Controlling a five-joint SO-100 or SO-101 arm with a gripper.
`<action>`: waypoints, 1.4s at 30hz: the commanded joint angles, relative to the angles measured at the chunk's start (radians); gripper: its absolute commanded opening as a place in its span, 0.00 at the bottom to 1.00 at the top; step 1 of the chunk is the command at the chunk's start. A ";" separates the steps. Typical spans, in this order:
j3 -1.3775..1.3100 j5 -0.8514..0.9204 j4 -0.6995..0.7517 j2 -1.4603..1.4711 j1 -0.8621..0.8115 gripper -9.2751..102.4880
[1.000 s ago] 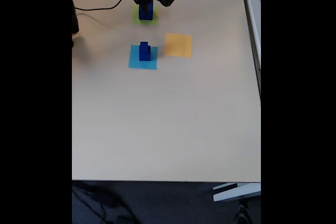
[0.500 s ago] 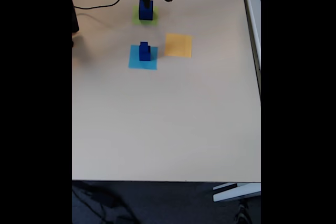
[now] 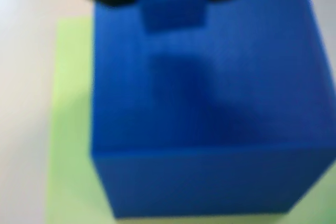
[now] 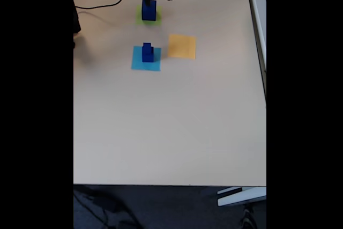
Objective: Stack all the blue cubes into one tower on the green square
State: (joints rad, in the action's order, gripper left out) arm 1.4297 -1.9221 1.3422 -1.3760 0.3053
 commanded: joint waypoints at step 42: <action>-0.092 -0.012 0.003 0.035 0.006 0.14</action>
State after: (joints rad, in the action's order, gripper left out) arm 1.3837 -1.9221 1.3422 -1.3330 0.3053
